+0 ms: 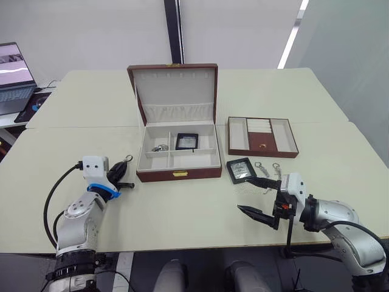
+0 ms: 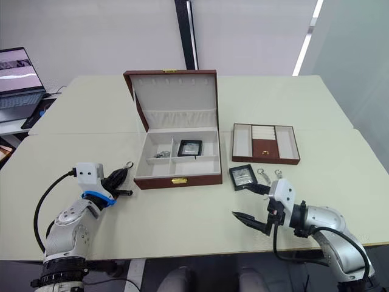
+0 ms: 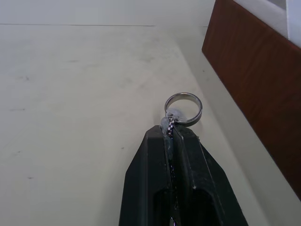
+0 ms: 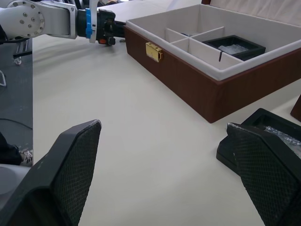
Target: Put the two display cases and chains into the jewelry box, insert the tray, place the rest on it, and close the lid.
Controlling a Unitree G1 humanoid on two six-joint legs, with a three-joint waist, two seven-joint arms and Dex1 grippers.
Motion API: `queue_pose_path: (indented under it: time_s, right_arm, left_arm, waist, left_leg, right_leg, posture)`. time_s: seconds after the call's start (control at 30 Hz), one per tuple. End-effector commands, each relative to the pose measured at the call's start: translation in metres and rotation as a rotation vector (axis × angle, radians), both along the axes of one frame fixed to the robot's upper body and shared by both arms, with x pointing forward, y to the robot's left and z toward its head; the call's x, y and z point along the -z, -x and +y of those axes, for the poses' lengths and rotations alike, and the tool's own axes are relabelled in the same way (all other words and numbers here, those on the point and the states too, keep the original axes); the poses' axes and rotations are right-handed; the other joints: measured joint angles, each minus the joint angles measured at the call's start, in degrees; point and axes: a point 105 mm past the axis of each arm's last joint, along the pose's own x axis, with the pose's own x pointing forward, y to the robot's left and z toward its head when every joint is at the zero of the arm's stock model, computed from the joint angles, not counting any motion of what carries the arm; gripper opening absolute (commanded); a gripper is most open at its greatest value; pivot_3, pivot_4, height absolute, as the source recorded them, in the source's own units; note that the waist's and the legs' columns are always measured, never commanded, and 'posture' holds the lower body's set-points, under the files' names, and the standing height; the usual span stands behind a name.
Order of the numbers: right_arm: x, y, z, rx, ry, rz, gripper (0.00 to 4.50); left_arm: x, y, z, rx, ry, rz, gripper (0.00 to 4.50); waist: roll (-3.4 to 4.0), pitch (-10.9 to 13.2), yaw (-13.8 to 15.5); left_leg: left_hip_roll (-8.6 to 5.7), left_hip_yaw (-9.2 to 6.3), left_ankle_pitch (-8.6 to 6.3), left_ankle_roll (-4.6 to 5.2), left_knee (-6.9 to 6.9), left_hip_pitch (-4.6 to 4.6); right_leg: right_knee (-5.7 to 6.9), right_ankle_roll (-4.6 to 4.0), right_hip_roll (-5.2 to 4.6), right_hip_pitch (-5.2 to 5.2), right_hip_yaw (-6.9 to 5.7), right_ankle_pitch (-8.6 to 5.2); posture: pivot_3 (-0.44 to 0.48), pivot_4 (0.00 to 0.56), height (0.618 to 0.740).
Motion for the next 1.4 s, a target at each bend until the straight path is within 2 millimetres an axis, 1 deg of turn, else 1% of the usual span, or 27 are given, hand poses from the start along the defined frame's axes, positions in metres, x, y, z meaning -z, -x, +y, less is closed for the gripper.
queue_pose_path:
  time_s: [0.03, 0.17, 0.23, 0.33, 0.43, 0.6, 0.83, 0.97, 1.1, 1.23, 1.4]
  right_arm:
    - [-0.017, -0.001, -0.006, 0.001, -0.01, -0.057, 4.5]
    - [-0.024, -0.003, -0.006, 0.009, -0.019, -0.076, 4.5]
    - [-0.027, -0.003, -0.005, 0.014, -0.028, -0.084, 4.5]
    - [-0.028, -0.002, -0.004, 0.017, -0.033, -0.089, 4.5]
    - [-0.029, 0.0, -0.003, 0.025, -0.041, -0.095, 4.5]
    - [-0.03, 0.007, -0.002, 0.046, -0.055, -0.097, 4.5]
    - [-0.028, 0.015, 0.0, 0.086, -0.064, -0.099, 4.5]
    - [-0.028, 0.023, -0.002, 0.107, -0.065, -0.101, 4.5]
    - [-0.028, 0.03, 0.0, 0.119, -0.069, -0.103, 4.5]
    - [-0.027, 0.032, -0.002, 0.143, -0.064, -0.104, 4.5]
    - [-0.025, 0.033, -0.002, 0.153, -0.062, -0.101, 4.5]
  left_arm:
    - [-0.041, 0.004, 0.009, 0.025, -0.024, -0.093, 0.01]
    - [-0.063, 0.009, 0.007, 0.106, -0.058, -0.1, 0.01]
    - [-0.078, 0.009, 0.007, 0.14, -0.065, -0.113, 0.01]
    - [-0.099, 0.007, 0.001, 0.206, -0.063, -0.137, 0.01]
    - [-0.115, 0.007, -0.013, 0.305, -0.066, -0.136, 0.01]
    - [-0.13, 0.003, -0.037, 0.462, -0.089, -0.113, 0.01]
    - [-0.131, -0.006, -0.063, 0.635, -0.116, -0.071, 0.01]
    - [-0.122, -0.01, -0.075, 0.72, -0.135, -0.021, 0.01]
    - [-0.111, -0.013, -0.074, 0.753, -0.162, 0.02, 0.01]
    - [-0.101, -0.015, -0.073, 0.768, -0.183, 0.045, 0.01]
    - [-0.1, -0.015, -0.078, 0.787, -0.175, 0.046, 0.01]
  waist:
    - [-0.08, 0.04, 0.02]
    - [-0.1, 0.06, 0.02]
    - [-0.1, 0.07, 0.03]
    - [-0.1, 0.07, 0.04]
    - [-0.11, 0.07, 0.04]
    - [-0.1, 0.08, 0.16]
    - [-0.1, 0.08, 0.15]
    - [-0.1, 0.08, 0.12]
    - [-0.1, 0.08, 0.03]
    - [-0.1, 0.08, 0.06]
    - [-0.1, 0.08, 0.1]
  left_leg:
    - [0.0, -0.03, 0.0, 0.0, -0.01, -0.01]
    - [0.0, -0.07, 0.0, 0.0, -0.04, -0.04]
    - [-0.01, -0.06, 0.0, -0.01, -0.05, -0.03]
    - [-0.01, -0.08, 0.0, -0.01, -0.05, -0.06]
    - [-0.01, -0.09, 0.0, -0.01, -0.07, -0.07]
    - [-0.01, -0.08, -0.01, -0.01, -0.13, -0.09]
    - [-0.01, -0.05, 0.0, -0.01, -0.26, -0.12]
    - [-0.02, 0.03, 0.0, -0.02, -0.48, -0.1]
    - [0.0, 0.09, 0.02, -0.03, -0.72, -0.09]
    - [0.01, 0.1, 0.04, -0.06, -0.77, -0.13]
    - [-0.01, 0.12, 0.04, -0.06, -0.76, -0.13]
  right_leg:
    - [-0.02, 0.0, 0.0, 0.0, -0.02, 0.0]
    - [-0.09, 0.0, 0.0, 0.01, -0.06, 0.0]
    - [-0.13, 0.0, -0.01, 0.02, -0.05, 0.0]
    - [-0.16, 0.0, -0.01, 0.02, -0.08, 0.0]
    - [-0.2, 0.0, -0.01, 0.02, -0.09, 0.0]
    - [-0.31, 0.0, 0.0, 0.02, -0.09, 0.0]
    - [-0.5, 0.0, 0.02, 0.02, -0.08, 0.0]
    - [-0.63, 0.0, 0.03, -0.01, -0.02, 0.0]
    - [-0.7, 0.0, 0.05, -0.11, 0.03, 0.0]
    - [-0.7, 0.0, 0.07, -0.21, 0.06, 0.0]
    - [-0.69, 0.0, 0.05, -0.2, 0.06, 0.0]
  posture:
    - [0.0, 0.15, 0.74]
    - [0.0, 0.15, 0.74]
    - [0.0, 0.15, 0.74]
    - [0.0, 0.15, 0.74]
    - [0.0, 0.15, 0.74]
    - [0.0, 0.15, 0.74]
    - [0.0, 0.15, 0.74]
    - [0.0, 0.15, 0.74]
    - [0.0, 0.15, 0.74]
    - [0.0, 0.15, 0.74]
    - [0.0, 0.15, 0.74]
